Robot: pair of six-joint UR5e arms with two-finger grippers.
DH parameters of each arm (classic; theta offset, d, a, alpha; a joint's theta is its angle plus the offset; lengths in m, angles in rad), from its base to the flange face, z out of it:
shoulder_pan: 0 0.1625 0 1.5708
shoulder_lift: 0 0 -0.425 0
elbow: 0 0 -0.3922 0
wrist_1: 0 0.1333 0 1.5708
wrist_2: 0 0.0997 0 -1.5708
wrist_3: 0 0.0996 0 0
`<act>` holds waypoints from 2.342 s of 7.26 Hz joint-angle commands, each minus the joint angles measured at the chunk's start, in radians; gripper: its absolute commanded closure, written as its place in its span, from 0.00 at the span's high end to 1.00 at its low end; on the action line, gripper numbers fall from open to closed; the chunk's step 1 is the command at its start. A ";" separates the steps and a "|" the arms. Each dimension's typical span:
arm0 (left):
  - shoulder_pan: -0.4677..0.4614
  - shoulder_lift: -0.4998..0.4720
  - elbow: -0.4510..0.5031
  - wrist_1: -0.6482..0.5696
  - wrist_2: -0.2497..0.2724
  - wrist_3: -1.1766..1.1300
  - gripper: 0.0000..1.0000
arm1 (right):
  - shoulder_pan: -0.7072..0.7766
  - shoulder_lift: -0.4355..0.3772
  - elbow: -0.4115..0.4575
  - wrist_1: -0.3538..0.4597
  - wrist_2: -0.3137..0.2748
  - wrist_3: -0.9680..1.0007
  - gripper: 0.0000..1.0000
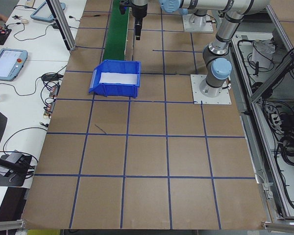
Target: Move block left to right into plate
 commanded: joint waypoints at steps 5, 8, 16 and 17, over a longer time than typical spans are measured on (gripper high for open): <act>0.005 0.003 -0.002 -0.001 -0.001 0.000 1.00 | 0.187 -0.224 -0.035 0.034 0.105 0.084 1.00; 0.007 0.003 0.003 -0.001 -0.001 0.000 1.00 | 0.504 -0.326 -0.098 0.305 0.109 0.503 1.00; 0.007 0.003 -0.004 0.002 -0.001 0.002 1.00 | 1.220 -0.407 -0.127 0.487 0.067 1.253 1.00; 0.007 0.003 -0.004 0.002 -0.003 0.000 1.00 | 1.230 -0.409 -0.127 0.473 0.070 1.266 1.00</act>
